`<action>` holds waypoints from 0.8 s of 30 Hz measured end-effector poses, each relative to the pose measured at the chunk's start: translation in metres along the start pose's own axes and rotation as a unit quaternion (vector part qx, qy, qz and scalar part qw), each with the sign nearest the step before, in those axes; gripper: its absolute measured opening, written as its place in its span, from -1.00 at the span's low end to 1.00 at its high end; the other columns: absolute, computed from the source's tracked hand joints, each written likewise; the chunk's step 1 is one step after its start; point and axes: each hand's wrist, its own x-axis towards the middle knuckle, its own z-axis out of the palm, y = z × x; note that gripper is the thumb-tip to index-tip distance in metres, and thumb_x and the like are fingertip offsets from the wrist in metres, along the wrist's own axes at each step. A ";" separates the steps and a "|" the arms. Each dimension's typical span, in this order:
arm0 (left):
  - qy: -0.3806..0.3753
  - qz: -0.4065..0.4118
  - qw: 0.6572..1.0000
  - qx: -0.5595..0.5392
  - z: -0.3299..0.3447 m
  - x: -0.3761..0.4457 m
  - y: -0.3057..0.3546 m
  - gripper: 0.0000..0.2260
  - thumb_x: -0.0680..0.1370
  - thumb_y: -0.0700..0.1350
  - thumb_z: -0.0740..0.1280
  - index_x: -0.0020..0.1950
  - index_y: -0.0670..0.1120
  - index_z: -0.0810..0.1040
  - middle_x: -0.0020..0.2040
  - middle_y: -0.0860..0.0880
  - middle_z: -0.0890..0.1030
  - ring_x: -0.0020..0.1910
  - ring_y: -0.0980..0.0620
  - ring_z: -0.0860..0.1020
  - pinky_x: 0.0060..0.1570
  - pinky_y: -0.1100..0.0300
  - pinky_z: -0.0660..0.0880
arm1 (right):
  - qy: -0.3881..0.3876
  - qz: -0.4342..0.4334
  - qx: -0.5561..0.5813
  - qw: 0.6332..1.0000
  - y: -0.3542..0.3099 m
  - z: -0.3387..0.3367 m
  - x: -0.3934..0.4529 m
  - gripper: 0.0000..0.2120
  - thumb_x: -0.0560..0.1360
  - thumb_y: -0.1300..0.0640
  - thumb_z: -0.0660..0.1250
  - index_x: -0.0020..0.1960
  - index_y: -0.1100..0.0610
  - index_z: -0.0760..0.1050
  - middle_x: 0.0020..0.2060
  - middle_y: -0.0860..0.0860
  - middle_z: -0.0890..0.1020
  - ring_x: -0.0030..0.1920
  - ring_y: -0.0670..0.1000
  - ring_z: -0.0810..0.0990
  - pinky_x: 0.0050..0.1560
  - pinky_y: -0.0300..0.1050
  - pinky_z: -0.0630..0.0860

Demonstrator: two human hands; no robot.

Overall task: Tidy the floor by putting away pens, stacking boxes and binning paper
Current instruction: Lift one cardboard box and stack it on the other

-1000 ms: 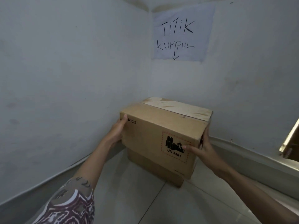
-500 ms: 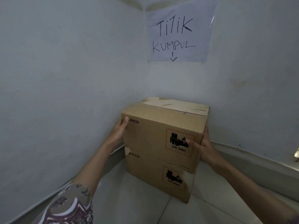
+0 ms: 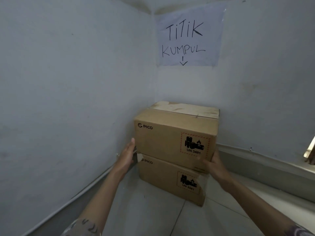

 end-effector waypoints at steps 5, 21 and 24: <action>0.011 -0.045 0.999 0.025 -0.023 -0.042 -0.024 -0.42 0.58 0.24 -0.05 0.53 -0.01 0.09 0.54 -0.01 0.13 0.51 -0.01 0.13 0.47 0.02 0.10 | -0.027 0.172 -0.003 0.985 -0.001 0.031 -0.041 -0.62 0.55 0.21 0.25 0.36 0.18 0.33 0.22 0.06 0.48 0.20 0.10 0.44 0.13 -0.06 0.43; -0.015 -0.105 0.972 0.211 -0.103 -0.181 0.004 -0.44 0.59 0.06 0.20 0.45 -0.26 0.21 0.47 -0.19 0.26 0.42 -0.13 0.29 0.34 0.06 0.27 | -0.162 0.071 -0.152 0.973 -0.081 0.163 -0.155 -0.48 0.51 0.18 0.33 0.41 0.23 0.25 0.39 0.13 0.34 0.32 0.09 0.36 0.14 -0.18 0.32; -0.004 -0.106 0.965 0.238 -0.121 -0.202 -0.002 -0.47 0.59 0.01 0.21 0.44 -0.28 0.22 0.46 -0.21 0.27 0.42 -0.14 0.28 0.36 0.05 0.25 | -0.184 0.047 -0.173 0.966 -0.080 0.185 -0.167 -0.51 0.49 0.20 0.35 0.37 0.26 0.32 0.37 0.14 0.38 0.34 0.11 0.37 0.25 -0.10 0.34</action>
